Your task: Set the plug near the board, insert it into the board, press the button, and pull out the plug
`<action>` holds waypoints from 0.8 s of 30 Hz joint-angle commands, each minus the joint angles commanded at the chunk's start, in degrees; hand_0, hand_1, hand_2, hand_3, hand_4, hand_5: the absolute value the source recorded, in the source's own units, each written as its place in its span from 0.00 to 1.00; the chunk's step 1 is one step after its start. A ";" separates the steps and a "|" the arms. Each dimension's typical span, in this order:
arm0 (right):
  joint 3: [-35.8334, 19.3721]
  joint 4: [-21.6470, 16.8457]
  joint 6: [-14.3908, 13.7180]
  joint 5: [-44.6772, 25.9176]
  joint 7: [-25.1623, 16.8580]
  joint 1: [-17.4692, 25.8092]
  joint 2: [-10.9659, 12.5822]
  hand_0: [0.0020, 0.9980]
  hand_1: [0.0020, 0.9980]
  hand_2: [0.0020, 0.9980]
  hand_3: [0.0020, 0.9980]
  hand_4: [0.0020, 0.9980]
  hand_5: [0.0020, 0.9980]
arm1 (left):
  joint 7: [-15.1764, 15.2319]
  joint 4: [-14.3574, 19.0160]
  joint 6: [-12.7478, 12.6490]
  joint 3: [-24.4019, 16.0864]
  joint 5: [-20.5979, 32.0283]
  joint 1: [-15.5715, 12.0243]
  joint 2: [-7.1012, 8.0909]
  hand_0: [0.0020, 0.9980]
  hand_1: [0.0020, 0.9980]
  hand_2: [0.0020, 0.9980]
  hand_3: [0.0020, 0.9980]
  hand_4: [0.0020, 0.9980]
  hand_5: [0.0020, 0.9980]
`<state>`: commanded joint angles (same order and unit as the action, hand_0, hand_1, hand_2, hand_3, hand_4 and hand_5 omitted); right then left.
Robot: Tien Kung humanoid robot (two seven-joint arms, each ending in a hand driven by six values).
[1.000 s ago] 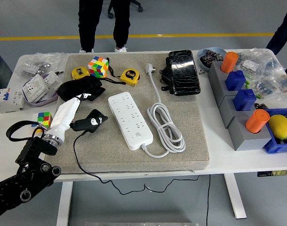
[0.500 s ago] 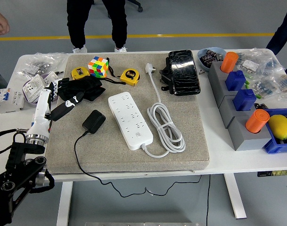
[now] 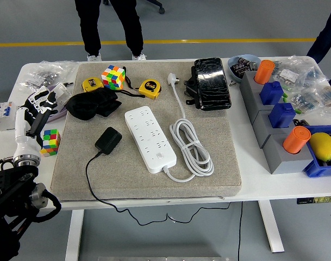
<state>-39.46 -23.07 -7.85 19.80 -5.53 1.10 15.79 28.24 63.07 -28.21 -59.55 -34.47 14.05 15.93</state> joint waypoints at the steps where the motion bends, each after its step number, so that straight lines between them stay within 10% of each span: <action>1: 0.08 0.04 0.03 -0.02 0.06 -0.10 -0.01 0.57 0.64 0.60 0.54 0.91 0.46 | -0.24 0.04 0.03 -0.42 -0.24 -0.02 0.00 0.46 0.55 0.55 0.63 0.89 0.53; 24: 4.76 2.52 0.83 -3.07 1.61 -3.99 -2.16 0.57 0.64 0.61 0.54 0.91 0.47 | -1.54 1.60 0.89 -6.90 -0.84 -0.45 0.29 0.48 0.58 0.58 0.63 0.87 0.53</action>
<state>-34.70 -20.55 -7.02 16.72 -3.92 -2.88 13.63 26.70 64.67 -27.32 -66.45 -35.31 13.60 16.23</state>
